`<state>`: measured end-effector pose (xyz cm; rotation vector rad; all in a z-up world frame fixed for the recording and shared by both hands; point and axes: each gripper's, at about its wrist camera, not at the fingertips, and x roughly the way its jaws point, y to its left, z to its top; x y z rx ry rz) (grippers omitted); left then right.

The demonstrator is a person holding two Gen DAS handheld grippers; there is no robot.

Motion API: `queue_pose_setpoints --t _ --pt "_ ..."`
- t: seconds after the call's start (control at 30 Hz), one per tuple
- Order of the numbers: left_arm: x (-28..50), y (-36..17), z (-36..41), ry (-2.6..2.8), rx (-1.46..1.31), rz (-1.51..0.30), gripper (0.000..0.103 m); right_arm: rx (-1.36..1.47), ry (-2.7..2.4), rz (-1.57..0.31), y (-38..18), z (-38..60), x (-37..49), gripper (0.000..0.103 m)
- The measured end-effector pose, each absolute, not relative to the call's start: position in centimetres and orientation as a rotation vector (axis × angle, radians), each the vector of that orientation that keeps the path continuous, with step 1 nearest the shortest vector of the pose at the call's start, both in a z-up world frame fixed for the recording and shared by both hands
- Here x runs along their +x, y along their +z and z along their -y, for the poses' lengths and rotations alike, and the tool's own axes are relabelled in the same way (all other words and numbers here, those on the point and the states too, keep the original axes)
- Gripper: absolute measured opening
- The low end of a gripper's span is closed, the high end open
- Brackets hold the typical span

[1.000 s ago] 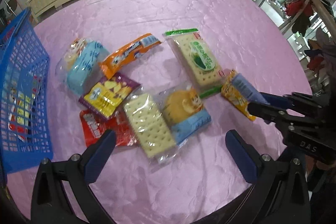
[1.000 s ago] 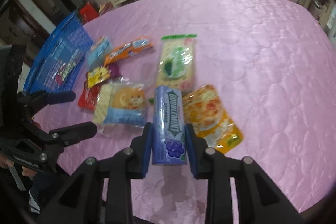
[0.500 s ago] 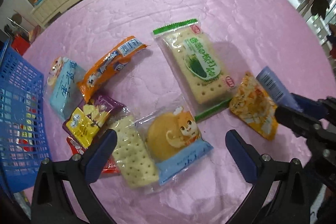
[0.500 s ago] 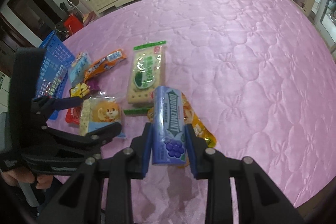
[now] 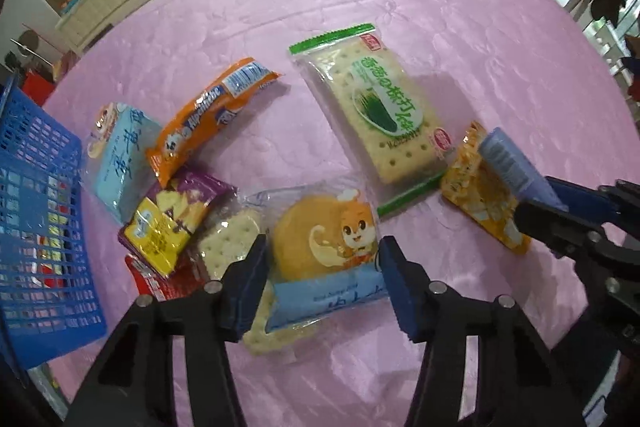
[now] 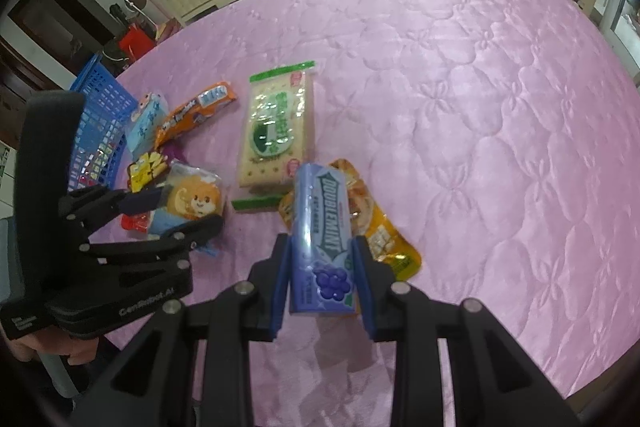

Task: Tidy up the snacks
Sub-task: 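Grasp the Doublemint gum pack with right tool while left tool grasps a round cake pack, then carry both packs over the blue basket and release them inside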

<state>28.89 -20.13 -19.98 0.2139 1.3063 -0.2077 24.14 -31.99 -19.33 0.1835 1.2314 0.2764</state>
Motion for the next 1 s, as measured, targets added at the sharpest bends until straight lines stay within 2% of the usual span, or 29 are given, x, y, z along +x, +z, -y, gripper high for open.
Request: queue_pose_setpoints --t 0.43,1.0 --pt "24.6 -13.6 15.8 -0.267 0.128 -1.160 0.052 0.096 0.283 -1.171 -14.7 28.0 23.1 0.035" --pt "20.6 -4.3 4.0 -0.209 0.013 -0.981 0.051 -0.059 0.394 -1.051 -7.0 16.4 23.7 0.035"
